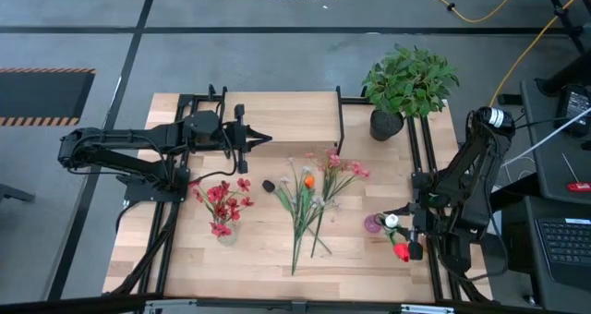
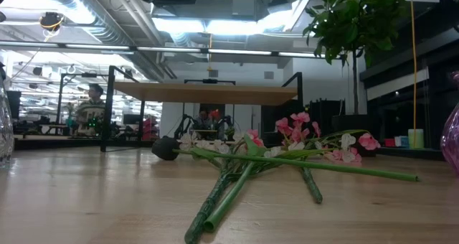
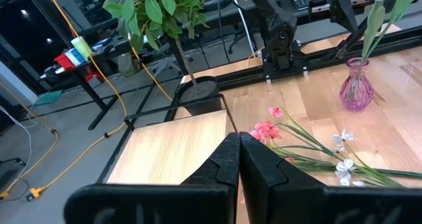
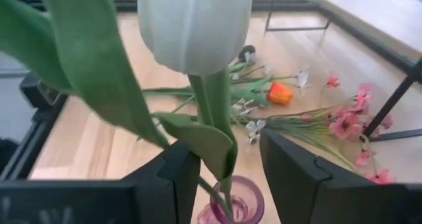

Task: Pick and place flowers into a vace then onto a shelf
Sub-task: Put the white flower into the pink vase, then put the black flower into the pink vase

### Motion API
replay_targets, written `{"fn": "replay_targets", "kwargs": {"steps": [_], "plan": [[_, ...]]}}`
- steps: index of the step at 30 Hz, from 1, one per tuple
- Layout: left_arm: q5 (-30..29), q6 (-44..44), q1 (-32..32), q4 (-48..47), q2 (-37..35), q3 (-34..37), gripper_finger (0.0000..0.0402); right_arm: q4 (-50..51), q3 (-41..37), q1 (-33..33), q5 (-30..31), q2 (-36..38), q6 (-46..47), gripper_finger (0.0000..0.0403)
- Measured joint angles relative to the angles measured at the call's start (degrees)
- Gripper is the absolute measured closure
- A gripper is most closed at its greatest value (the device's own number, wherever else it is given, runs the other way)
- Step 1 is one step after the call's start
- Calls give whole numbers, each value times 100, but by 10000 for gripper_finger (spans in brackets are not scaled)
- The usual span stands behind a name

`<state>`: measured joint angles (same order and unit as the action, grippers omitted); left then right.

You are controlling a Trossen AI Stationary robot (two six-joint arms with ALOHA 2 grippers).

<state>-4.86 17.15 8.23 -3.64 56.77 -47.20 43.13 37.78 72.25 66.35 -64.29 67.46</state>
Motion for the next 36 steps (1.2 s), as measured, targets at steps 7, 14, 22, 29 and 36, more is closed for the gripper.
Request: {"fn": "replay_targets", "kwargs": {"steps": [7,14,22,29,36], "plan": [[0,1,0,0,0,0,396,180,0,0,-349,422,-52,245],[0,0,0,0,0,0,396,388,0,-2,-582,732,-54,245],[0,2,0,0,0,0,396,407,2,0,-656,820,-31,245],[0,2,0,0,0,0,396,411,1,0,-1298,820,-28,245],[0,4,0,0,0,0,396,688,2,-2,-1508,1028,-31,245]]}}
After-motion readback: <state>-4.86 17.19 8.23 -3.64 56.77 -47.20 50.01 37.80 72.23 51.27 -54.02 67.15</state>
